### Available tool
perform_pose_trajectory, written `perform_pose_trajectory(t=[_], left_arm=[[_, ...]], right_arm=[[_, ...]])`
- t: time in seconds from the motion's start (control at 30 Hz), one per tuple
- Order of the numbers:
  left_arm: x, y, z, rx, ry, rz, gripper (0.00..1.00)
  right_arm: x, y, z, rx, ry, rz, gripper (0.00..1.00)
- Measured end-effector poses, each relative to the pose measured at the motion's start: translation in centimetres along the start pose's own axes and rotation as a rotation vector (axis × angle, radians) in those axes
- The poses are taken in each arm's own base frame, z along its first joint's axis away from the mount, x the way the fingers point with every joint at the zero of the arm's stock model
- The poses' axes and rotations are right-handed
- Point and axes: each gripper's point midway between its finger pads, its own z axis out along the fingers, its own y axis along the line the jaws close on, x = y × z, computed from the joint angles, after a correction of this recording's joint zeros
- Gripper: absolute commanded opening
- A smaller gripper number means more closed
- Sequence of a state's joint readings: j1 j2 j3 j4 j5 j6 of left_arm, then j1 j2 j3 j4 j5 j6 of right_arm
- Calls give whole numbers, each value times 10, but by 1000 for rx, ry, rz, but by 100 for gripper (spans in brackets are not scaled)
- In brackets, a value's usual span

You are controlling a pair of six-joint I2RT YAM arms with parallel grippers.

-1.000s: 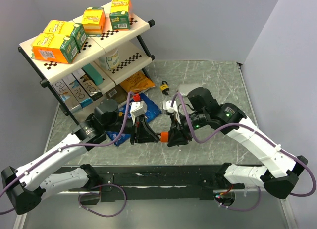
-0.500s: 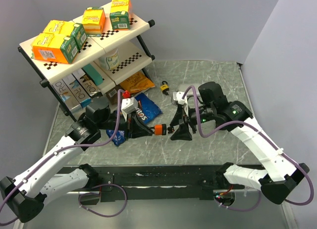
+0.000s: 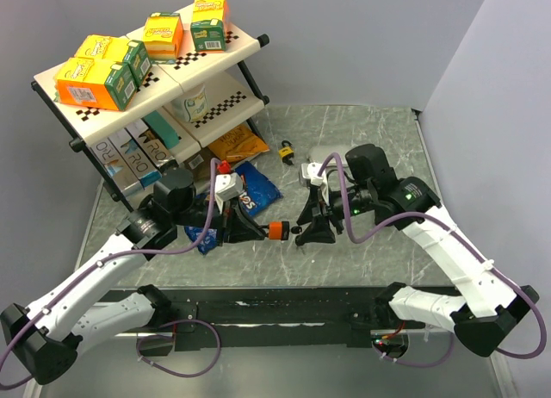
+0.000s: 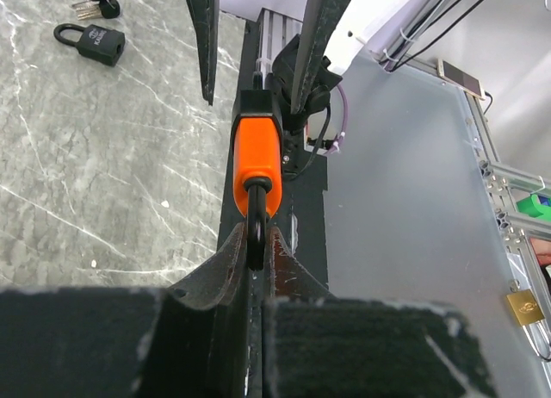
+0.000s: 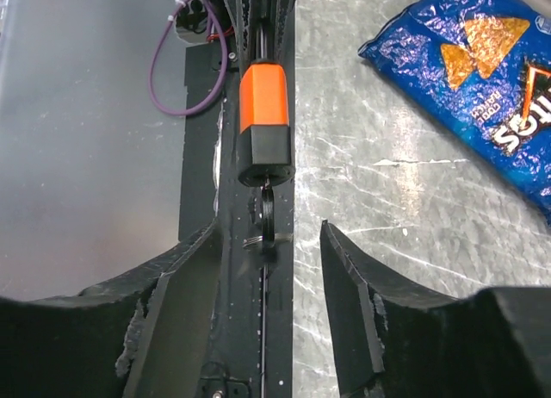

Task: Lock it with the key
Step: Lock the lock.

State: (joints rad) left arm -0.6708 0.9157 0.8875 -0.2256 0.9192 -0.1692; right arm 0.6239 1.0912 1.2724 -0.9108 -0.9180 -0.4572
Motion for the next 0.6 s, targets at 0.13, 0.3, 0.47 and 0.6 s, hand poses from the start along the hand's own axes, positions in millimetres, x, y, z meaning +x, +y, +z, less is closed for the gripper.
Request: perform_pose_trajectory(t=[0.13,0.3,0.47,0.6], left_arm=[[2,2,1,-1,8,-8,1],[6,6,3,-3,22,-14,1],[10,7,2,-7,36,-17,1],[11,9,2,-10,38,-2,1]], right_arm=[[0,0,2,-10,3,-3,45],[2,2,8,-30,17,-20,33],[5,-2,8,-18,32,-59,6],[7,-5,7,-7,44,-91,0]])
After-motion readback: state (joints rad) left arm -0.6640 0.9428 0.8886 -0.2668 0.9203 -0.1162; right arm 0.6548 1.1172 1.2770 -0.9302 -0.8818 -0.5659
